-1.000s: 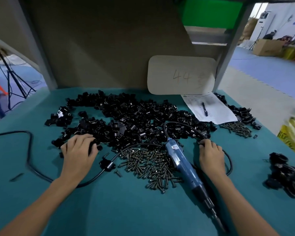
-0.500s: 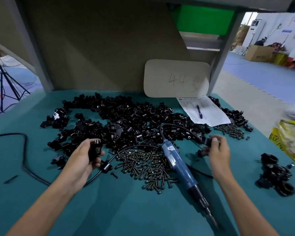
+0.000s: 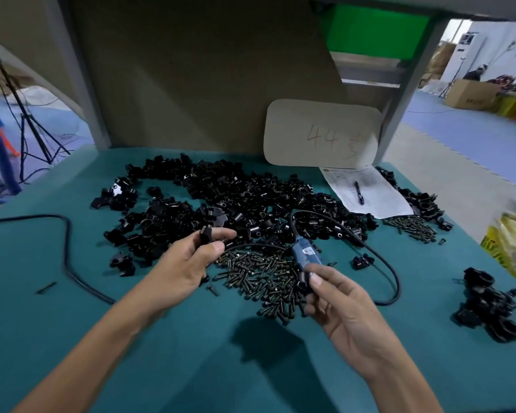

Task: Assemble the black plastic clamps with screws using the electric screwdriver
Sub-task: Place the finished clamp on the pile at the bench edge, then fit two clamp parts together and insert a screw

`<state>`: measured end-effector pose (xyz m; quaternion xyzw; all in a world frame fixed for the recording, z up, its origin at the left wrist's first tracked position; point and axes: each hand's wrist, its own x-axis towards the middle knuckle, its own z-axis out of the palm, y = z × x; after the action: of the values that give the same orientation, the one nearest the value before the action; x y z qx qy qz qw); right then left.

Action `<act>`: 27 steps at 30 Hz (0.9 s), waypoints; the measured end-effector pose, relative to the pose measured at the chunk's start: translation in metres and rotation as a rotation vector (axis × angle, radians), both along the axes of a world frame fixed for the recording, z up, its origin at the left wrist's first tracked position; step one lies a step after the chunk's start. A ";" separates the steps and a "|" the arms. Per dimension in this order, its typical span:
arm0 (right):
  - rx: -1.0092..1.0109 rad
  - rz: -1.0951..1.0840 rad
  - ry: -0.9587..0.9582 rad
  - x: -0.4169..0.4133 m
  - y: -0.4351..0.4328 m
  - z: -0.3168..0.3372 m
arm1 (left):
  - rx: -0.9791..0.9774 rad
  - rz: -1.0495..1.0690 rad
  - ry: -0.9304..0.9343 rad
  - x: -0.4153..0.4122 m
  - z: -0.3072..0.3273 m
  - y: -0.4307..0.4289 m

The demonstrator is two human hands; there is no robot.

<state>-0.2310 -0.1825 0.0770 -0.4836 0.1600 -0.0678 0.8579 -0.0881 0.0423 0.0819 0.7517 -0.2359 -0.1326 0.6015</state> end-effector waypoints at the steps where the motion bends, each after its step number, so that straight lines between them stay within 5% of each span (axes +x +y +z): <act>1: 0.010 0.012 -0.002 -0.003 0.003 0.000 | 0.027 0.001 -0.013 -0.001 0.000 0.001; 14: 0.220 0.079 -0.019 -0.009 0.026 -0.013 | -0.137 0.003 0.294 -0.025 -0.011 -0.011; 20: -0.022 0.067 0.028 0.008 0.029 -0.009 | 0.005 -0.144 0.192 -0.033 -0.012 -0.013; 27: 0.103 0.105 -0.059 0.032 0.025 0.009 | -0.199 -0.234 0.338 -0.028 -0.003 -0.014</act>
<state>-0.1986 -0.1573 0.0862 -0.4444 0.1122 -0.0286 0.8883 -0.1162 0.0280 0.0786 0.6233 -0.2292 -0.3017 0.6841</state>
